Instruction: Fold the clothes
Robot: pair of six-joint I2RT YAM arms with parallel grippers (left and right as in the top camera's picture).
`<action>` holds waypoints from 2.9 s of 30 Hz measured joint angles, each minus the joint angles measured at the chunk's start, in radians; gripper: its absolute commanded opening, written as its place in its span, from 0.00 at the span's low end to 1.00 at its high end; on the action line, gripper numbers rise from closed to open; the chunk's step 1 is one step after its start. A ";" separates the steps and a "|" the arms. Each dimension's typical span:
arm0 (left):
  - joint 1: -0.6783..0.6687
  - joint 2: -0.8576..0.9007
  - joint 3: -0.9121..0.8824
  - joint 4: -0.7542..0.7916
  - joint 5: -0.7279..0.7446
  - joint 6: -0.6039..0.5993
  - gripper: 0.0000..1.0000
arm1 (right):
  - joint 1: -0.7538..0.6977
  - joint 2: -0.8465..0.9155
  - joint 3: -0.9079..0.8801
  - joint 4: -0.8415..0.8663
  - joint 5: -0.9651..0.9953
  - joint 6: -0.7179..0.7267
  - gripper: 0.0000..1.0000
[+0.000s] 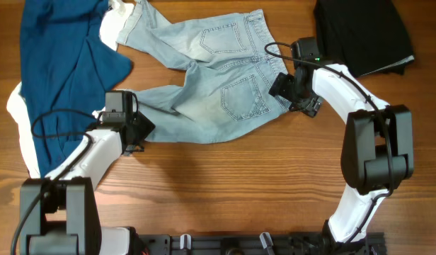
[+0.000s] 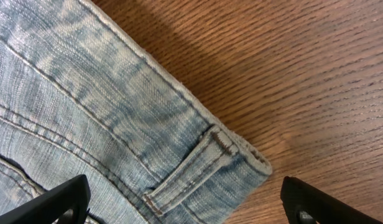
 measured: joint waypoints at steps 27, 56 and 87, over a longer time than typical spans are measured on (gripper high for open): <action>0.034 -0.349 0.066 -0.630 0.140 -0.010 0.04 | 0.004 -0.098 -0.036 -0.320 0.128 0.137 0.04; -0.073 -0.451 0.193 -0.375 0.089 0.153 0.99 | 0.030 -0.486 -0.043 -0.352 -0.016 -0.292 1.00; -0.099 0.625 0.653 0.367 -0.003 0.655 0.20 | 0.052 -0.487 -0.042 -0.146 -0.045 -0.329 0.99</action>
